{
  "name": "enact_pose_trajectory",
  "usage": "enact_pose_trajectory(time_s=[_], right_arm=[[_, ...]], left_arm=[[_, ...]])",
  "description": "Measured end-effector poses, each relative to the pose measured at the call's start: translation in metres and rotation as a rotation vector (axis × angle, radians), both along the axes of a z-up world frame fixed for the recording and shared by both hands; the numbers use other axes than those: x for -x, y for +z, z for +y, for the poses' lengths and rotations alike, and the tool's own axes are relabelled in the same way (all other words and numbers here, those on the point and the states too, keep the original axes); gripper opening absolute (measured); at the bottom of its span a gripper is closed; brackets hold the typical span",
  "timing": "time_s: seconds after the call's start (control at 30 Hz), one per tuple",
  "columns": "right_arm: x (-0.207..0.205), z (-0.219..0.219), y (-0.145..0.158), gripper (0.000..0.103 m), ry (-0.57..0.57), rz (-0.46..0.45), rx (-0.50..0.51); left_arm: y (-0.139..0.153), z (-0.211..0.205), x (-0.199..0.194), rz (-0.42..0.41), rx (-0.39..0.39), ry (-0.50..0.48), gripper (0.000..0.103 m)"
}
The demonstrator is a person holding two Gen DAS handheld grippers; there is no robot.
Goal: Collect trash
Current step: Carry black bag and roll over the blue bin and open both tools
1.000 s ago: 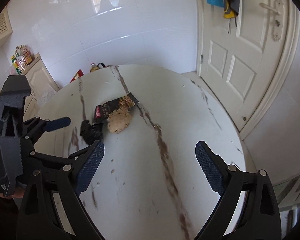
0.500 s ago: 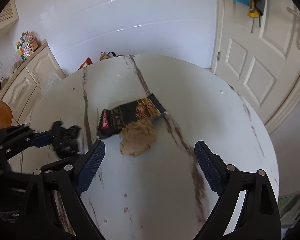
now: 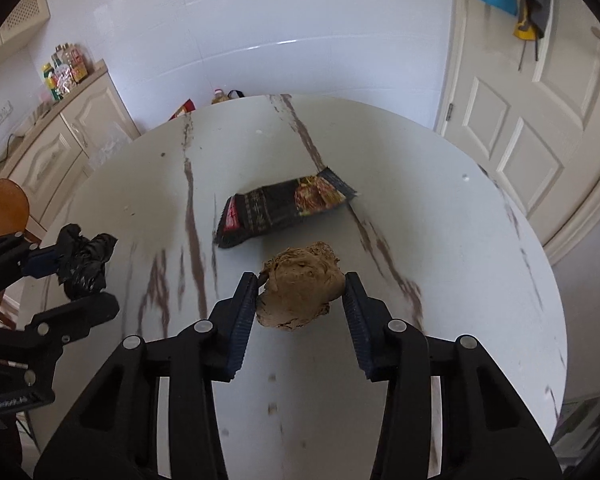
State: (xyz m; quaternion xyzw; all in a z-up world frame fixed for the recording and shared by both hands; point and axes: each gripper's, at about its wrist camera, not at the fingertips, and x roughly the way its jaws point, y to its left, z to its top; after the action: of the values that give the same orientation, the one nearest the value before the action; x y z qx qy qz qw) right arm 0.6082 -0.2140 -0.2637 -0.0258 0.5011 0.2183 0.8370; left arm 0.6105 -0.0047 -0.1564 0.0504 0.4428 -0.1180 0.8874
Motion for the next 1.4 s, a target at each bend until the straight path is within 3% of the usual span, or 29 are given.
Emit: enact_pose_trajectory(time_s=[0.23, 0.43, 0.7, 1.0, 1.23, 1.4], right_arm=[[0.056, -0.049, 0.029, 0.041, -0.035, -0.043, -0.049], [0.116, -0.117, 0.066, 0.041, -0.122, -0.108, -0.1], [0.193, -0.217, 0.094, 0.041, -0.27, -0.177, -0.11], [0.229, -0.304, 0.073, 0.042, -0.437, -0.152, -0.086], [0.231, -0.349, 0.037, 0.041, -0.511, -0.091, -0.097], [0.229, -0.373, 0.011, 0.042, -0.541, -0.047, -0.106]], left_arm=[[0.029, -0.049, 0.045, -0.054, 0.012, -0.07, 0.043], [0.054, -0.119, 0.09, -0.103, 0.011, -0.179, 0.043], [0.057, -0.217, 0.139, -0.108, 0.013, -0.331, 0.043], [0.024, -0.333, 0.139, -0.037, -0.044, -0.471, 0.043], [-0.019, -0.392, 0.092, 0.026, -0.107, -0.49, 0.046], [-0.038, -0.415, 0.067, 0.029, -0.141, -0.472, 0.072]])
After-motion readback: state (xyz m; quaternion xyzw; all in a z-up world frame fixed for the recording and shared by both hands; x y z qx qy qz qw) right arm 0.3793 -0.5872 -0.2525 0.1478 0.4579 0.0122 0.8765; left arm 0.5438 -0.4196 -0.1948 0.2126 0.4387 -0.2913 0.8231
